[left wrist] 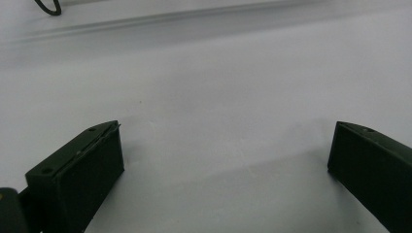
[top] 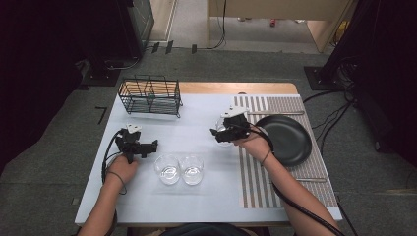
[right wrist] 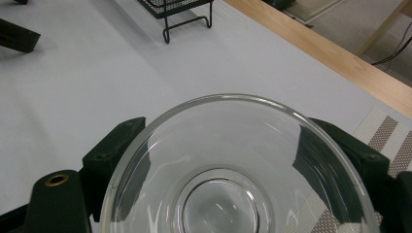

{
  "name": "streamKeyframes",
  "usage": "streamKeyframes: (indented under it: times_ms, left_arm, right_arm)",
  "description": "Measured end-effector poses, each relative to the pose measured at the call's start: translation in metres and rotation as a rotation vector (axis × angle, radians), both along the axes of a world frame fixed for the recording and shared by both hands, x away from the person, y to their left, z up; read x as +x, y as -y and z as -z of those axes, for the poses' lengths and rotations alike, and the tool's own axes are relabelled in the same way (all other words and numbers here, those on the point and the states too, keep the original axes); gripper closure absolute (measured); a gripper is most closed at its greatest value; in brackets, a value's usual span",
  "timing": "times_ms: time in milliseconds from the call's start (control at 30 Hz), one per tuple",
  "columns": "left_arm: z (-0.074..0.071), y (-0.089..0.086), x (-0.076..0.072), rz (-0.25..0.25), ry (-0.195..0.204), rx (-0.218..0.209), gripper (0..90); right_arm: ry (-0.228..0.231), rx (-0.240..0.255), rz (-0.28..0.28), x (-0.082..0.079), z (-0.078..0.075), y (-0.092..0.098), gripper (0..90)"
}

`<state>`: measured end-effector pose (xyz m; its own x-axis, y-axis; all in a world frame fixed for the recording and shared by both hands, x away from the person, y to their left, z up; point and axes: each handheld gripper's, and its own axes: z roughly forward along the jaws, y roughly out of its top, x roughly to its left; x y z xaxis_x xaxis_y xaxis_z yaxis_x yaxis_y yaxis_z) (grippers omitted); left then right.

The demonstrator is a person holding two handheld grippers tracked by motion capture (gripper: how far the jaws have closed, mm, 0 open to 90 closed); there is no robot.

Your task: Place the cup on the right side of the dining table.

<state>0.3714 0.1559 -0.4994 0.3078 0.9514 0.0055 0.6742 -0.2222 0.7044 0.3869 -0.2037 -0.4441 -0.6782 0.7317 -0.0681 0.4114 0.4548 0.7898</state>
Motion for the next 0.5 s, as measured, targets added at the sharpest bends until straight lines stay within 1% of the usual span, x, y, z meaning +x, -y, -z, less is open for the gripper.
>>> streamKeyframes:
  times_ms: [100,500]
  left_arm:
    - [0.0000,0.0000,0.0000,0.000,0.001,0.000,0.0]
    - [0.0001,0.0002,-0.0002,-0.001,0.002,0.000,0.0]
  right_arm:
    - [0.006,0.001,0.002,0.0015,-0.0003,0.0002,19.4]
    - [0.004,0.007,0.019,0.0057,-0.0001,0.0021,19.3]
